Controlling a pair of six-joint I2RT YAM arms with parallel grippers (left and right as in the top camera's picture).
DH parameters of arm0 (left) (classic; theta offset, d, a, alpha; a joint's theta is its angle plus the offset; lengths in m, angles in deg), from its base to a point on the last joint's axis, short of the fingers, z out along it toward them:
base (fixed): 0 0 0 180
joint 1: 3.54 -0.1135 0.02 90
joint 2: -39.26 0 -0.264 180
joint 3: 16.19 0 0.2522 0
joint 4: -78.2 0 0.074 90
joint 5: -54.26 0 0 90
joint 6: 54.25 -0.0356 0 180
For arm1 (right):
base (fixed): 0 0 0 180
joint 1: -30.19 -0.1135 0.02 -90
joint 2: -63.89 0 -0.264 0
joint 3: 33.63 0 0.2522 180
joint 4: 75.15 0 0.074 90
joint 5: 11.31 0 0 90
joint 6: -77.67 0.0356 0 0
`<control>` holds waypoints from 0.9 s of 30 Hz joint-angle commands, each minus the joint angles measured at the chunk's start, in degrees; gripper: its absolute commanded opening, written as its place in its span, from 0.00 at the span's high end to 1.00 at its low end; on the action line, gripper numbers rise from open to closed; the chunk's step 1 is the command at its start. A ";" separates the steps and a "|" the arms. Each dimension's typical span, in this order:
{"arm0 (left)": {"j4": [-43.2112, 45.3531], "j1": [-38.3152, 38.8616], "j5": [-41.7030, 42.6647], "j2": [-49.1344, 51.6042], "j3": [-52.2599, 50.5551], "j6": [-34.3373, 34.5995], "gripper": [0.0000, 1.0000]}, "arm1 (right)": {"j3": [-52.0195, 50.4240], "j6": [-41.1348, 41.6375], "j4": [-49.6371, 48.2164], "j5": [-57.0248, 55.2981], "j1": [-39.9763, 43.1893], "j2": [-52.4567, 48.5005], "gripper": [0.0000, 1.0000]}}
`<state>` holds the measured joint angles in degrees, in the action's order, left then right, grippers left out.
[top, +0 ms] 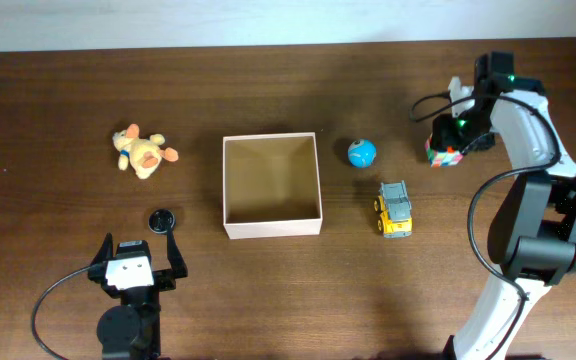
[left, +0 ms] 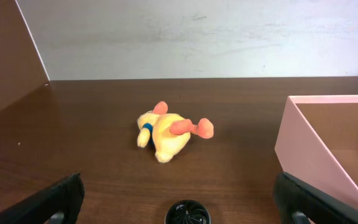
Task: Pack container
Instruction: 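Lift the cube and carry it with the right gripper over the box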
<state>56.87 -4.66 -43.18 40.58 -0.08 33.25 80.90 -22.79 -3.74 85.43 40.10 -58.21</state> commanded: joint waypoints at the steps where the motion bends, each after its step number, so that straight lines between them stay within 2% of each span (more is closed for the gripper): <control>1: 0.02 -0.04 0.59 -0.26 -0.26 0.35 0.01 | 4.74 0.42 1.55 0.35 -0.55 -0.31 0.45; 16: 0.02 -0.04 0.57 -0.26 -0.26 0.35 0.01 | 28.46 0.42 13.97 0.33 -4.92 -0.31 0.45; 27: 0.02 -0.04 0.59 -0.26 -0.26 0.35 0.01 | 31.58 0.39 14.58 0.31 -18.82 -0.31 0.45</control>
<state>56.87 -4.66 -43.18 40.58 -0.08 33.25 111.02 -22.79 11.04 85.43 25.39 -58.21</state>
